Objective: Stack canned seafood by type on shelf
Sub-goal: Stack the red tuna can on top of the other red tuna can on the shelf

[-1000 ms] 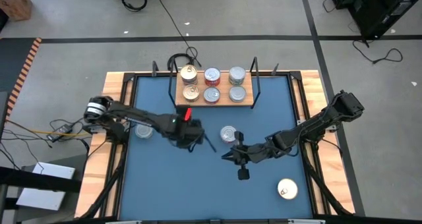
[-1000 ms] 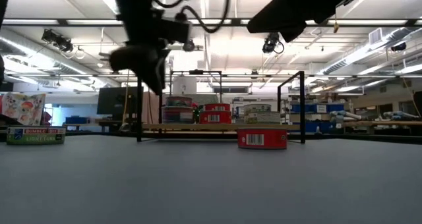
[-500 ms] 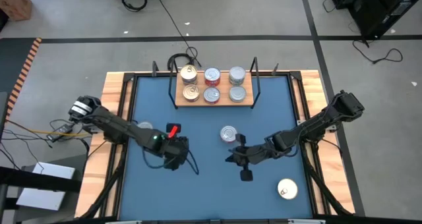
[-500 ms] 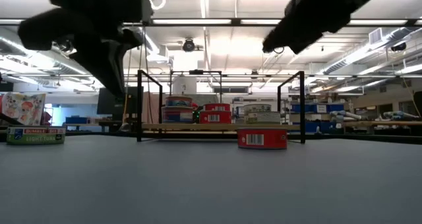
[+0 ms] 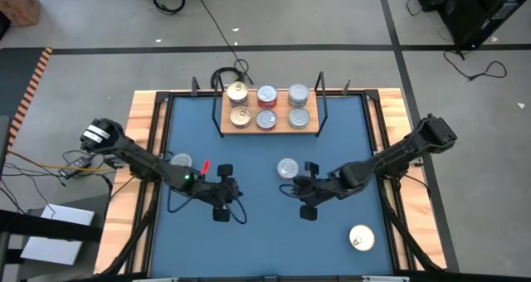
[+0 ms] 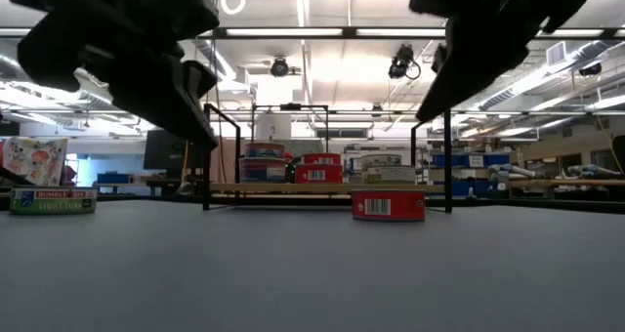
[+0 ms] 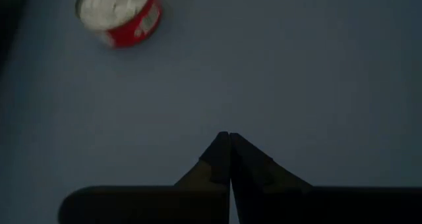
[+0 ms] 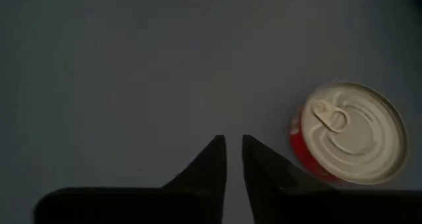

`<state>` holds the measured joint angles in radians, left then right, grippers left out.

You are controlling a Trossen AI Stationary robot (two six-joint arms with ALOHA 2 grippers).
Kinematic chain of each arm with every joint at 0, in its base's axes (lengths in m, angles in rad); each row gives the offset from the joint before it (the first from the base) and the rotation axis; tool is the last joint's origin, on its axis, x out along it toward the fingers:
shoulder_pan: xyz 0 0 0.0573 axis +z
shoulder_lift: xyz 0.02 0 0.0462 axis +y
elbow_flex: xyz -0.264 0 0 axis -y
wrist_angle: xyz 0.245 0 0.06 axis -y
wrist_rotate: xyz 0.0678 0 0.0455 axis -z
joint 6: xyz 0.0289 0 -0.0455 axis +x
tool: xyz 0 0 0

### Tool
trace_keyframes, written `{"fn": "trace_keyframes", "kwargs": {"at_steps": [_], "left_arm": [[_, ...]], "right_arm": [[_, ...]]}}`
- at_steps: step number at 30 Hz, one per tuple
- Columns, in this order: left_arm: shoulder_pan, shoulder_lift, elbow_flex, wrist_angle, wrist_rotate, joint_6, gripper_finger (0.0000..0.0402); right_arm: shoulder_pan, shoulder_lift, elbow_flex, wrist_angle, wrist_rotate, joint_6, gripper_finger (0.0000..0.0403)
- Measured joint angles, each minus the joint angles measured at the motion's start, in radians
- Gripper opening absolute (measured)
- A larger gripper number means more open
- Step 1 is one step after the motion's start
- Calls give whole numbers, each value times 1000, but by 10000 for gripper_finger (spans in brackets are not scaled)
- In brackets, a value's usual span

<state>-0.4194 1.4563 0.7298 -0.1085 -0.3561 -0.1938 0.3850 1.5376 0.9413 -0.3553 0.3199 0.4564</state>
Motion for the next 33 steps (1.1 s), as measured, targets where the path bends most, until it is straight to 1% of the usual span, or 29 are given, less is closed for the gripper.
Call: {"fn": "trace_keyframes", "kwargs": {"at_steps": [4,7,10,12,15,20,26,29,33], "left_arm": [[0,-2,-85,176,21,14,6],[0,-13,-132,287,21,10,5],[0,-16,-167,338,22,19,5],[0,-18,-172,367,21,32,5],[0,-31,-187,385,17,53,5],[0,-59,-229,486,10,64,5],[0,-64,-275,571,14,64,5],[0,-64,-293,606,14,63,5],[0,-64,-296,615,10,62,5]], "right_arm": [[-36,67,37,-26,0,-29,97],[-58,126,99,-92,18,-83,123],[-78,178,172,-155,56,-137,138],[-95,214,214,-204,60,-167,140],[-118,275,262,-283,56,-201,139],[-144,348,290,-311,47,-230,132],[-159,373,292,-321,48,-232,122],[-167,373,291,-319,48,-233,104],[-180,372,290,-325,32,-285,62]]}}
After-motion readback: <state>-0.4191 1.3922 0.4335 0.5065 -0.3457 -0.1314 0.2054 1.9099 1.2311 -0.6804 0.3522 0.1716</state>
